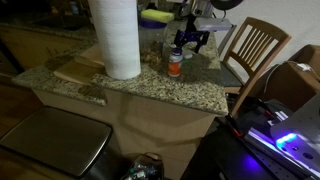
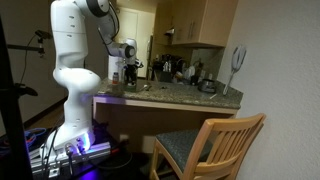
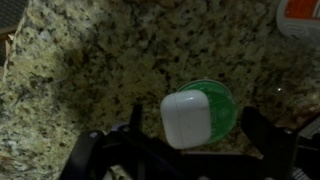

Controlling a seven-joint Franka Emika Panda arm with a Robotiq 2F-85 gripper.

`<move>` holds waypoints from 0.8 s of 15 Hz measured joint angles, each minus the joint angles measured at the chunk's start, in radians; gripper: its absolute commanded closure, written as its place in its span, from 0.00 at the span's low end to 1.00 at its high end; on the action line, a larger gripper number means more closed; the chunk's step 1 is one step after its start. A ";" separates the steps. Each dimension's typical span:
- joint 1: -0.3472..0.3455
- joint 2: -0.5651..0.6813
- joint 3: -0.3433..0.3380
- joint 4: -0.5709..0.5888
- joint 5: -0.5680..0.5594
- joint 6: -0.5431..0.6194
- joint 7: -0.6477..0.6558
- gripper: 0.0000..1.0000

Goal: Move the green object backwards

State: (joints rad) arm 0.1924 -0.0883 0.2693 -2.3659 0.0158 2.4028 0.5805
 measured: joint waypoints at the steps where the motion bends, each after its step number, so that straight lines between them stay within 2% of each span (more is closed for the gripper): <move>1: 0.000 0.004 0.000 0.000 -0.011 0.005 0.015 0.00; 2: 0.000 0.008 0.000 0.000 -0.017 0.014 0.030 0.25; 4: 0.000 0.013 -0.001 -0.004 -0.029 0.045 0.049 0.34; 10: 0.000 0.017 -0.012 -0.022 -0.041 0.076 0.057 0.75; 12: 0.000 0.016 -0.013 -0.023 -0.055 0.076 0.080 0.76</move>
State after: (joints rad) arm 0.1923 -0.0725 0.2561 -2.3891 -0.0388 2.4784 0.6600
